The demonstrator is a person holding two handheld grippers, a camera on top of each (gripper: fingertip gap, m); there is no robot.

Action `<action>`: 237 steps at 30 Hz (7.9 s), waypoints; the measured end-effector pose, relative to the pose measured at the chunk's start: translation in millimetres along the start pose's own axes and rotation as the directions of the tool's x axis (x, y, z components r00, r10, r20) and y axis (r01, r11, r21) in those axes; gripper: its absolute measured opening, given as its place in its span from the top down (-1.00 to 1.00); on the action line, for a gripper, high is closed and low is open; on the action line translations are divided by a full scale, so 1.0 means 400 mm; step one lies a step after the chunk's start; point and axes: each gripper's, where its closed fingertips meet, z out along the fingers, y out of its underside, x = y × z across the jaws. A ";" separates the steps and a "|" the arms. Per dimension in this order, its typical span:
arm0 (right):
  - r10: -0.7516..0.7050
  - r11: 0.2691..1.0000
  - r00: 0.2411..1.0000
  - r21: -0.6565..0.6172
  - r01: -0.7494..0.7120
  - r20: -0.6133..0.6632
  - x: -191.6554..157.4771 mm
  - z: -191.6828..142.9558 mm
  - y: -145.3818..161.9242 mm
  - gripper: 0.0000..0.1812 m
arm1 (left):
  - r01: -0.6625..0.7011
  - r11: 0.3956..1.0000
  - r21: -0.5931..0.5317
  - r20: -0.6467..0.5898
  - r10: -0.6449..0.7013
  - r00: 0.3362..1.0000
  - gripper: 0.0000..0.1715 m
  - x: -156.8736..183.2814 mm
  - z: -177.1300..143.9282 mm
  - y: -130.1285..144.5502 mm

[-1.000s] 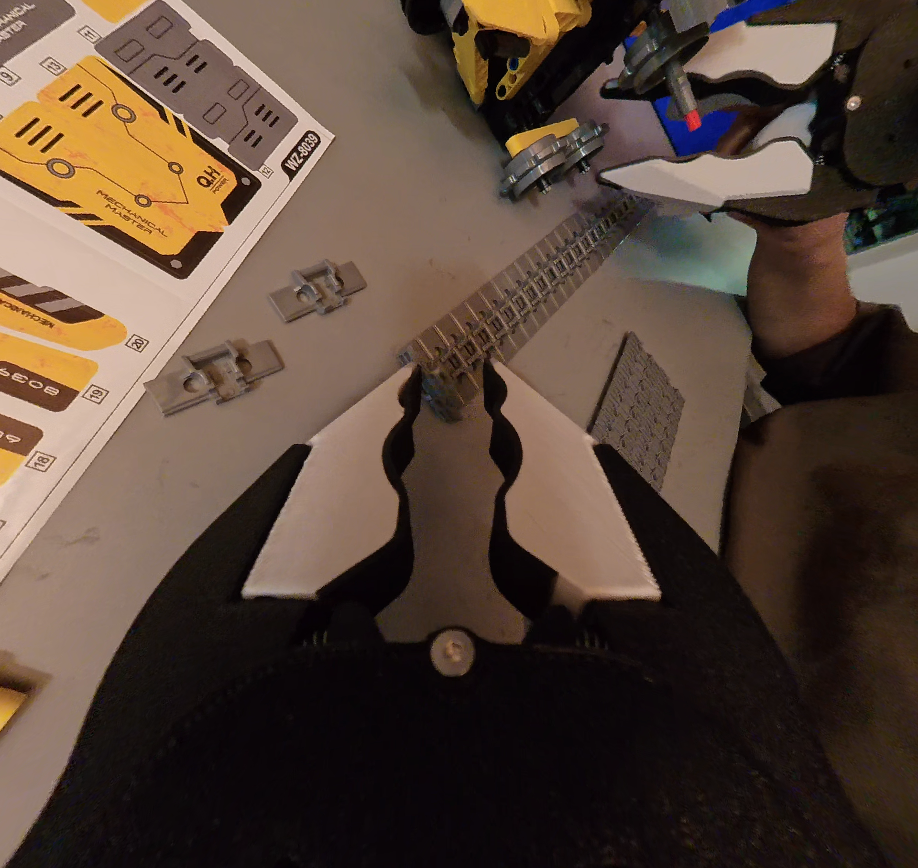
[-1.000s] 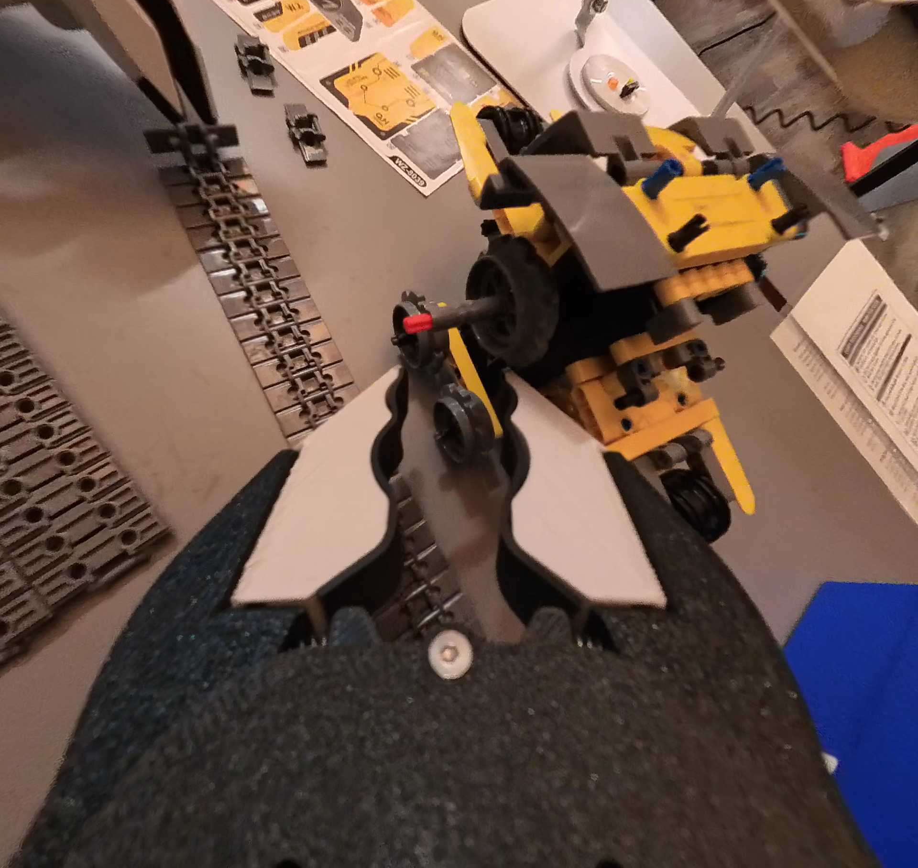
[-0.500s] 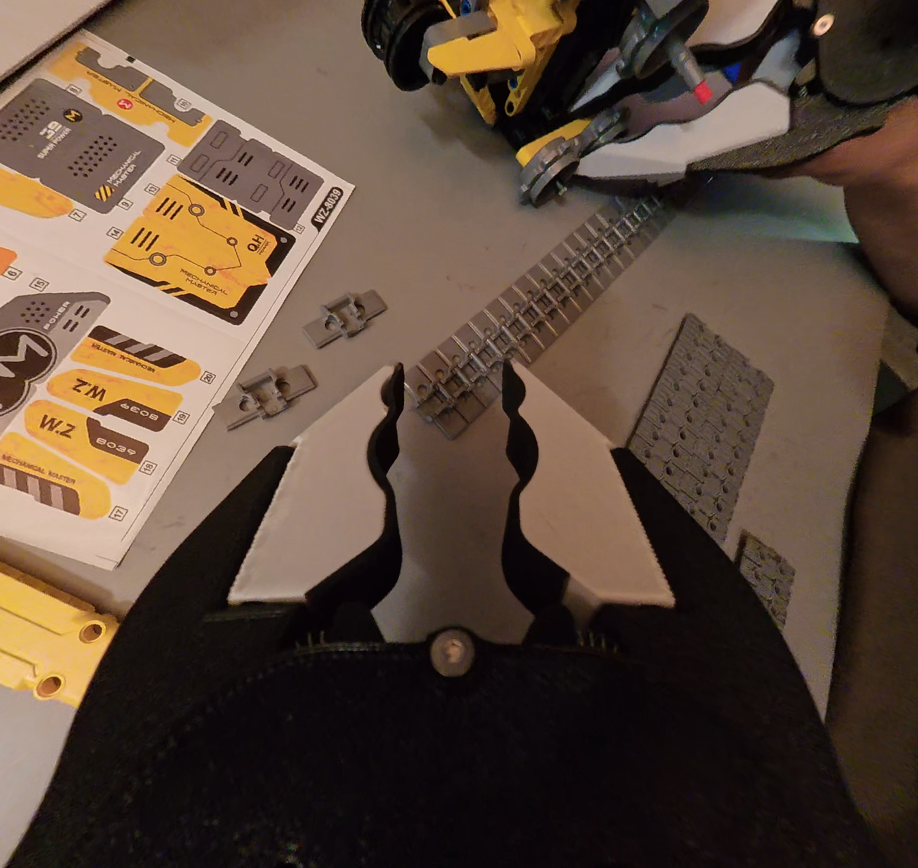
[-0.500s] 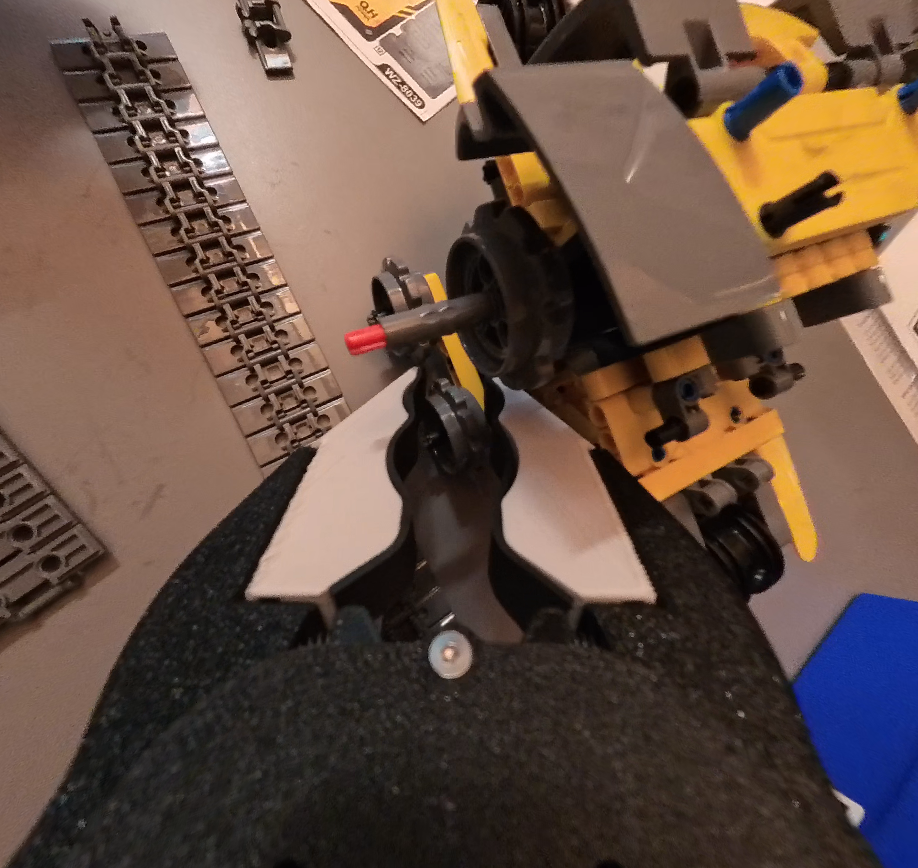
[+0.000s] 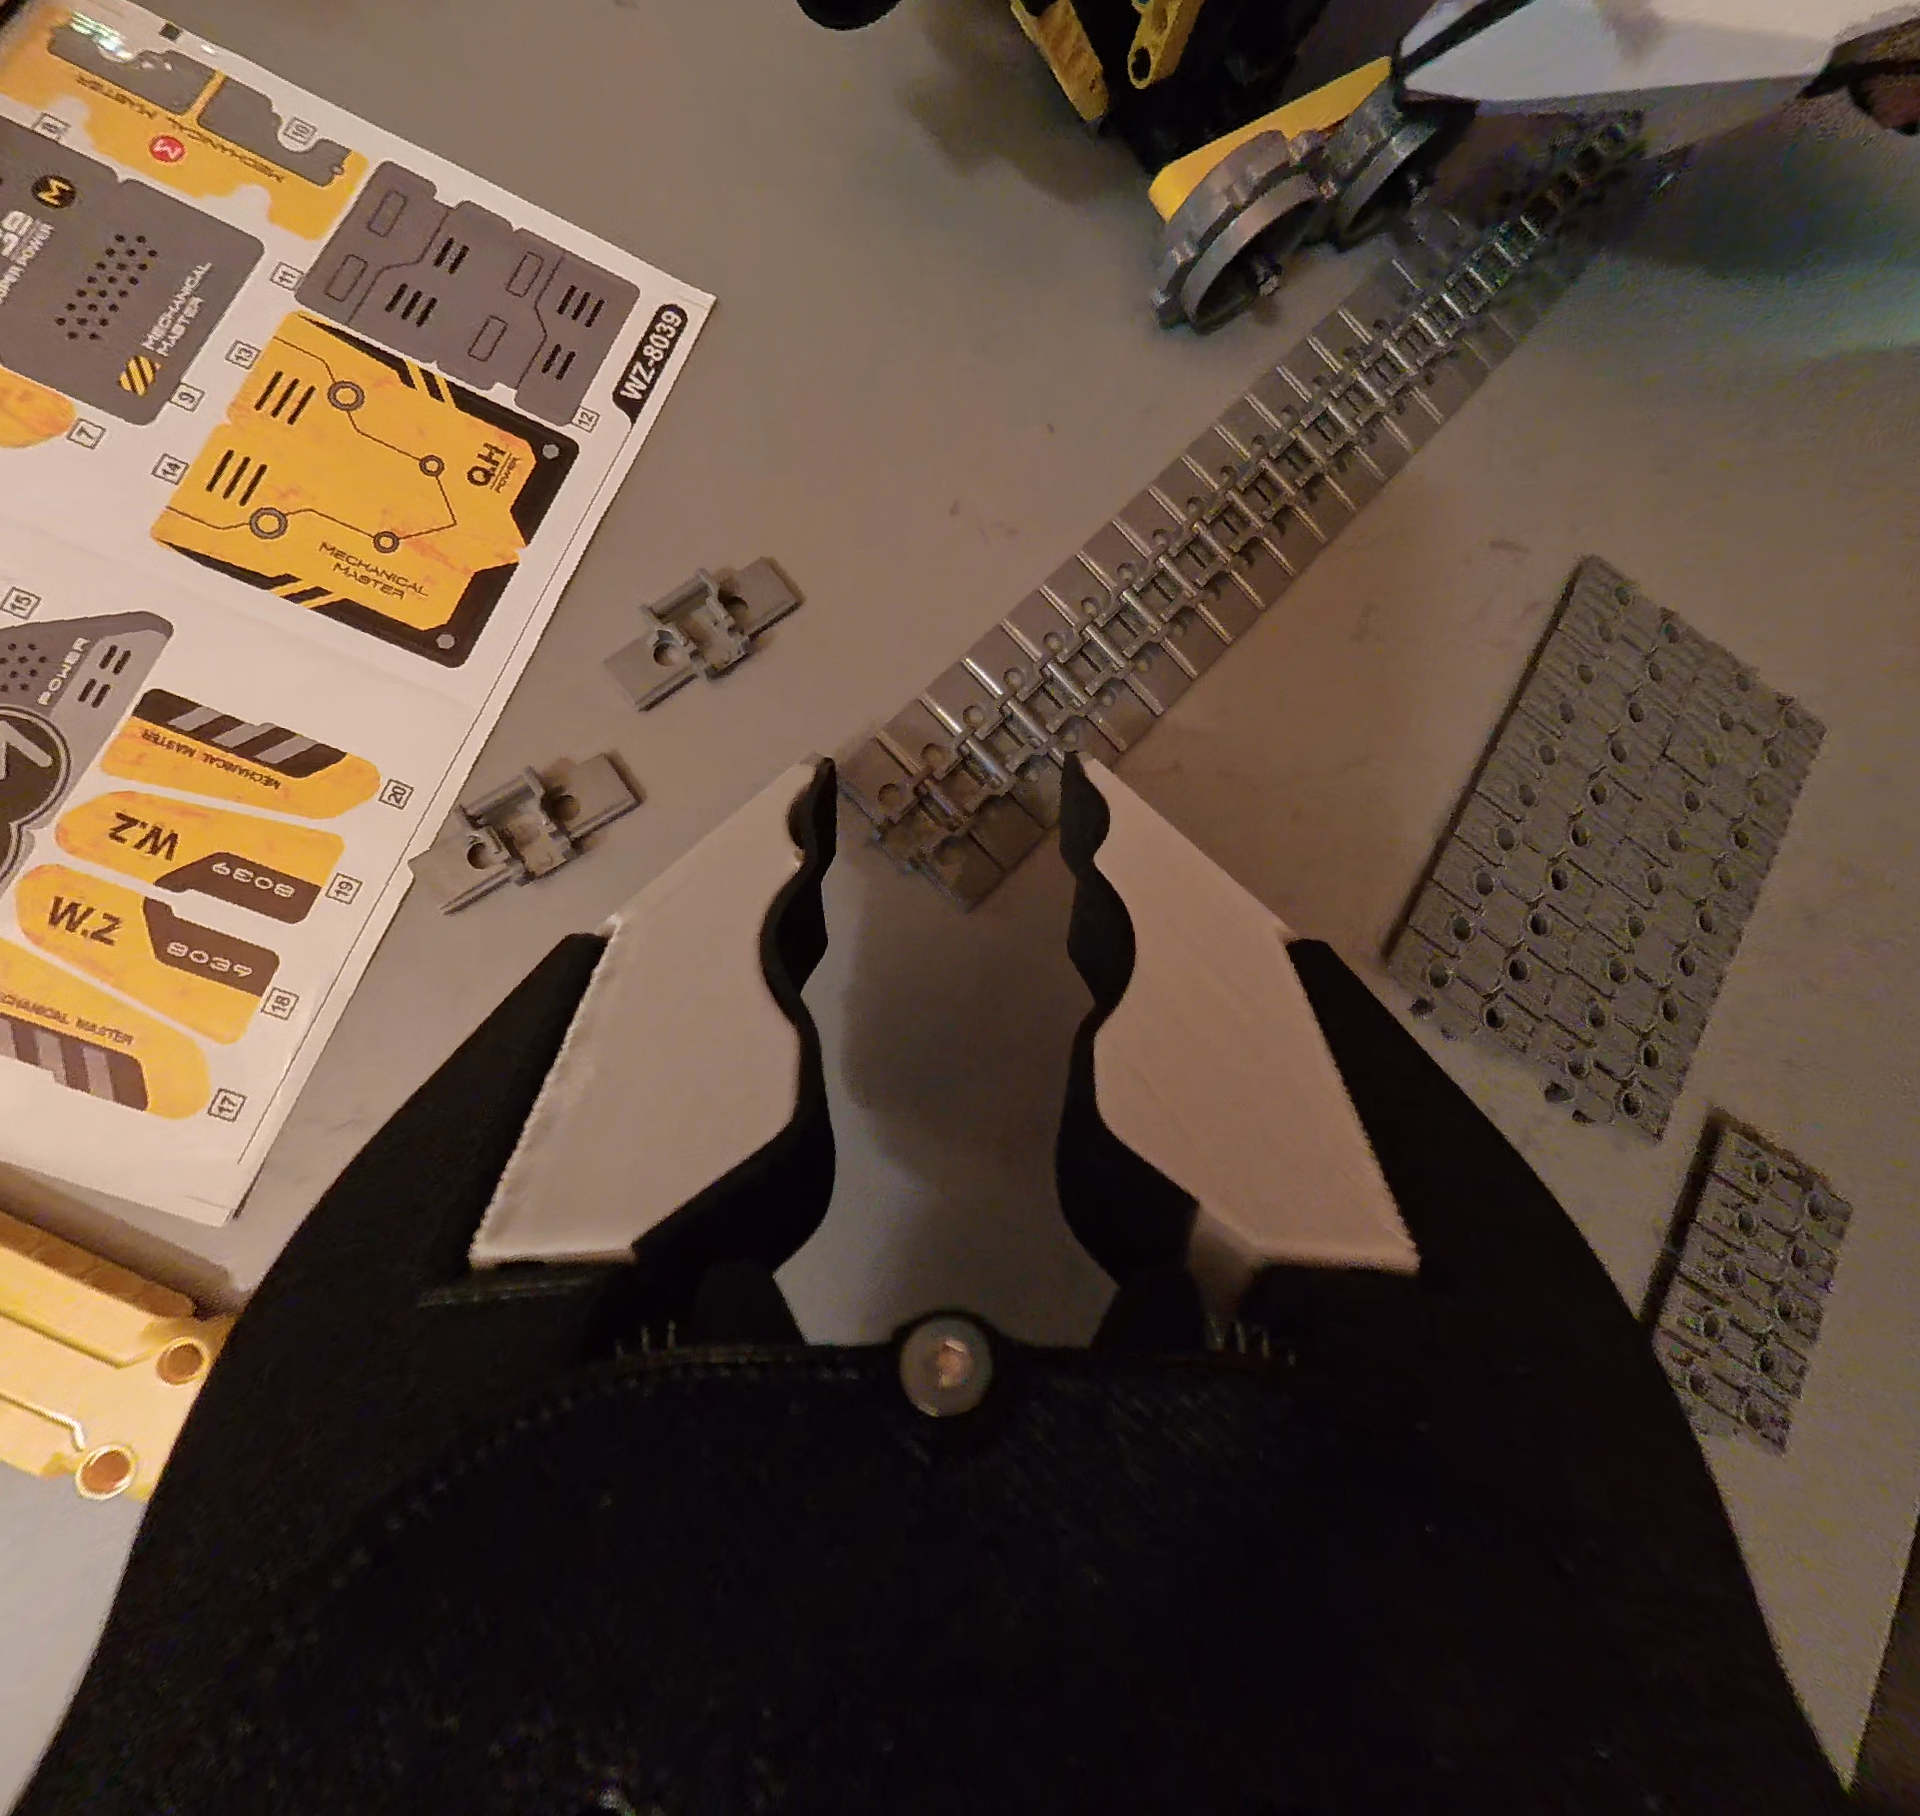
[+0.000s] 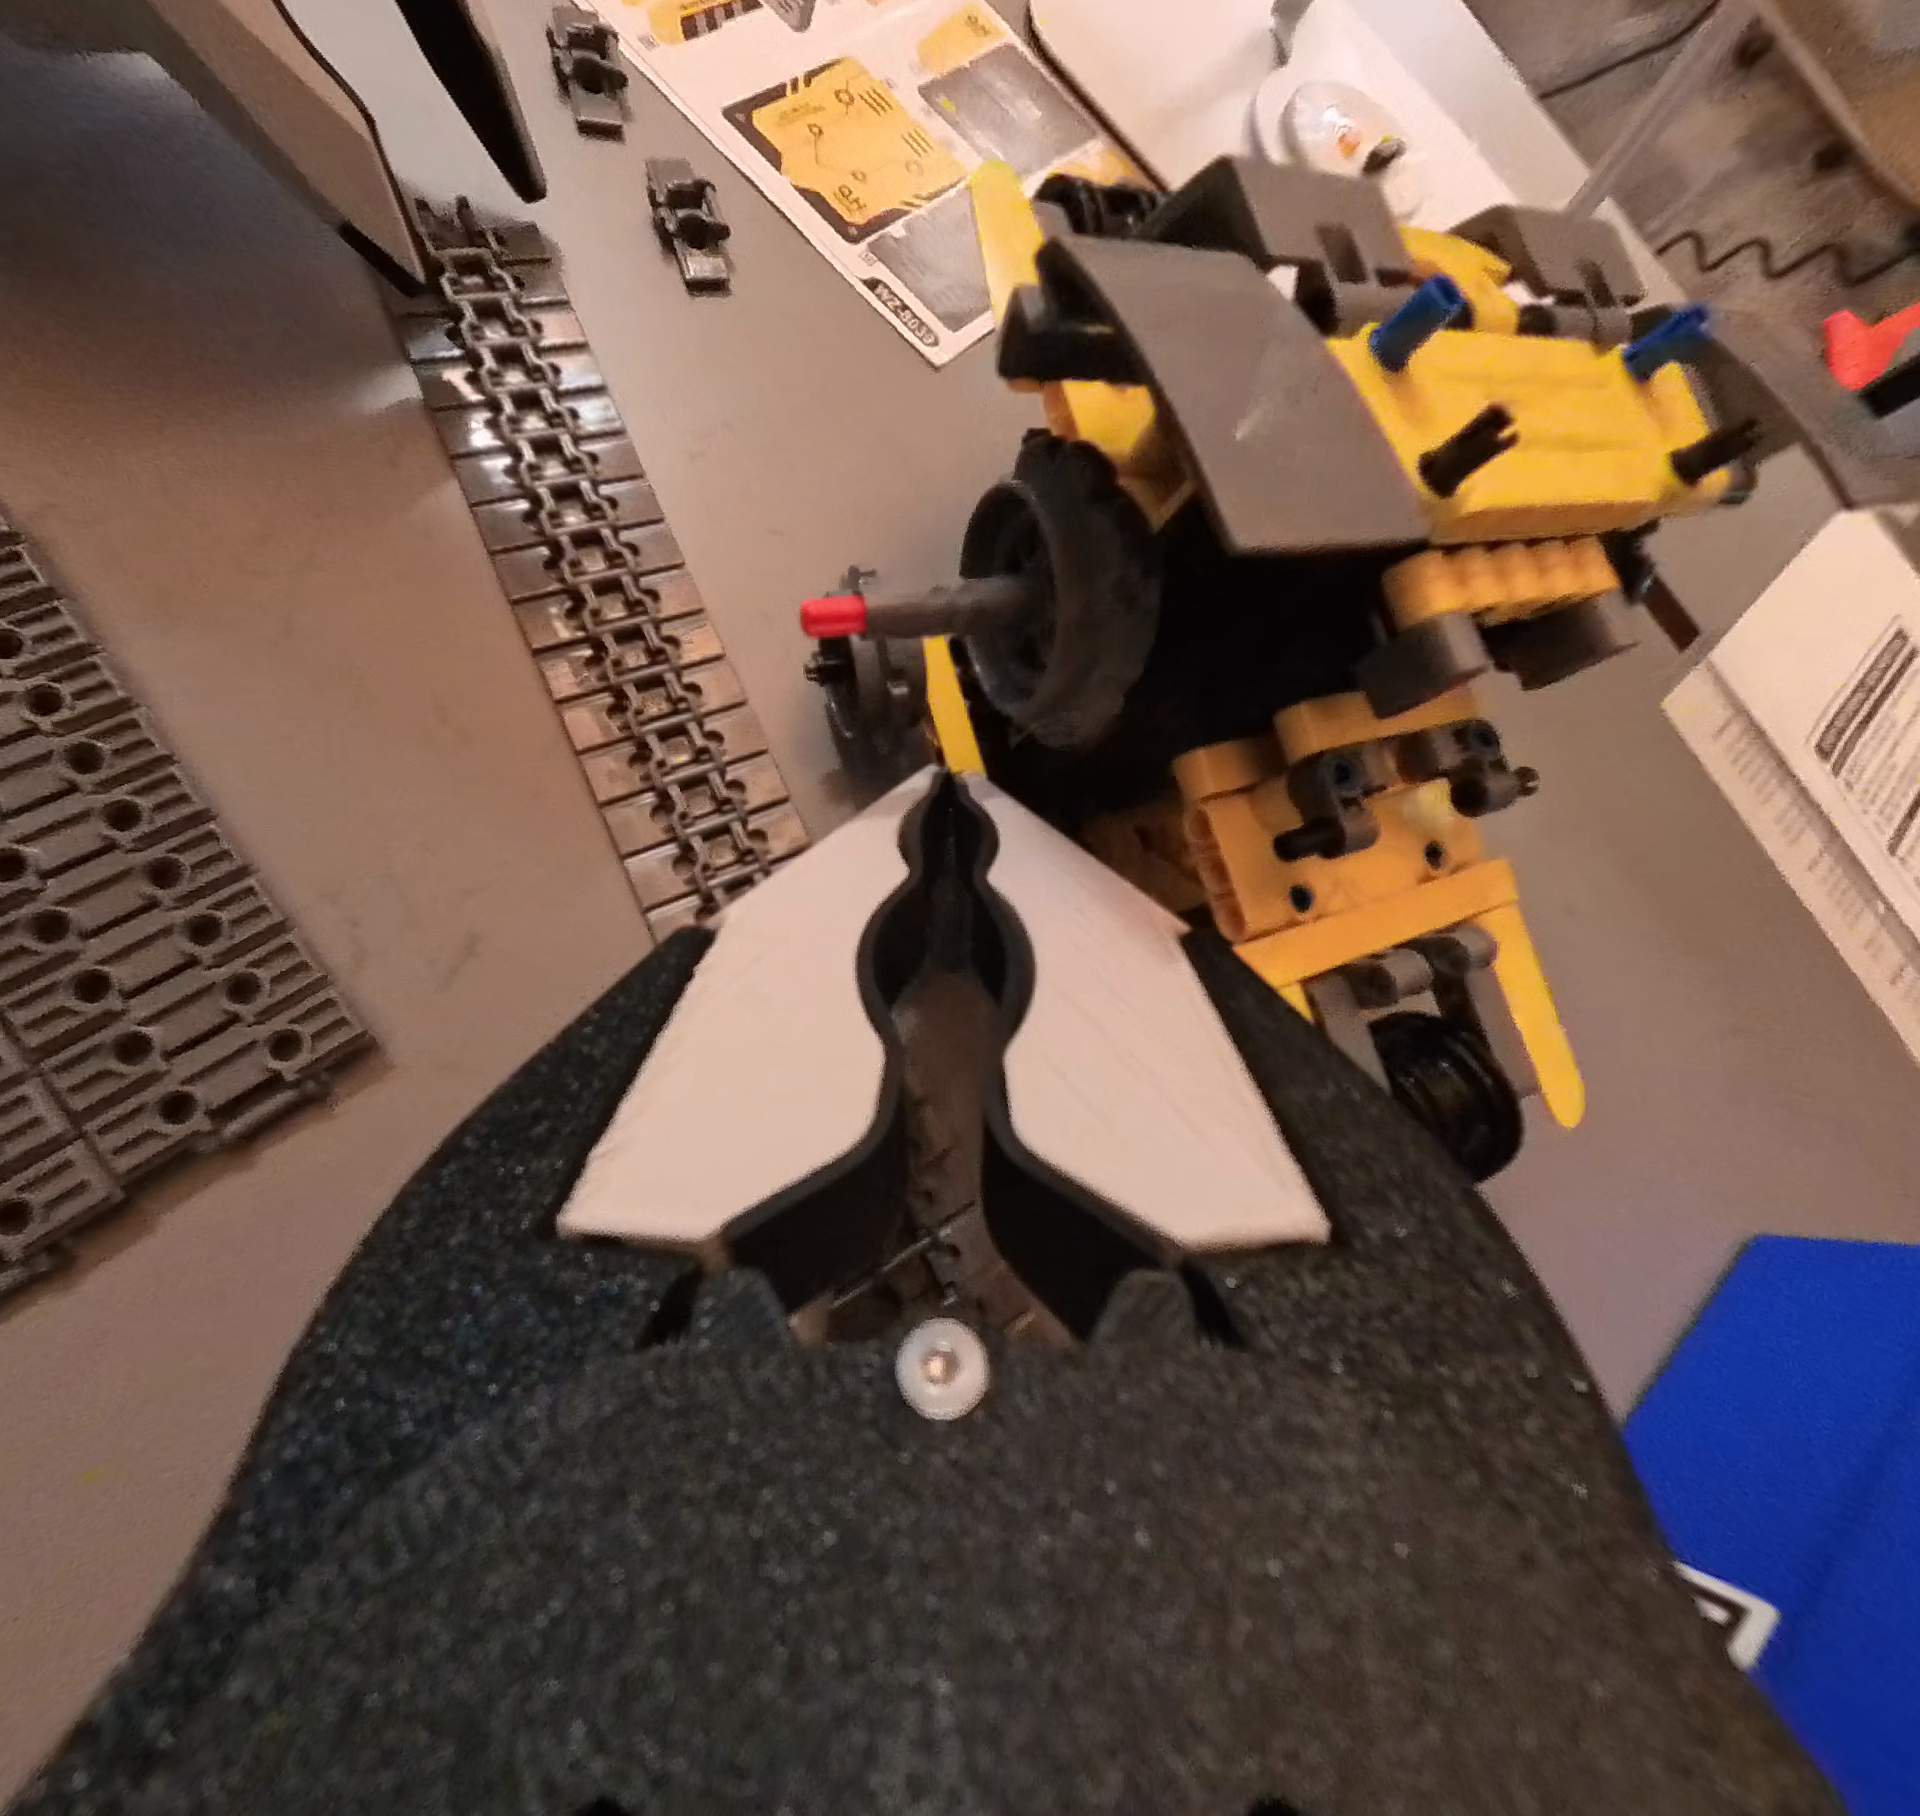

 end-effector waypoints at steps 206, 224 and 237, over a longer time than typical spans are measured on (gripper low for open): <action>0.601 0.799 0.795 0.073 -0.597 -0.077 0.020 -0.223 0.235 0.53 | -0.330 0.941 0.077 -0.139 0.338 0.931 0.16 0.082 -0.026 -0.049; 0.594 0.804 0.802 0.098 -0.587 -0.064 0.011 -0.223 0.234 0.51 | -0.484 0.875 0.015 -0.193 0.478 0.857 0.81 0.094 -0.018 -0.059; 0.549 0.831 0.834 0.142 -0.538 -0.051 -0.009 -0.224 0.180 0.51 | -0.478 0.873 -0.099 -0.198 0.454 0.869 0.53 0.073 0.027 -0.003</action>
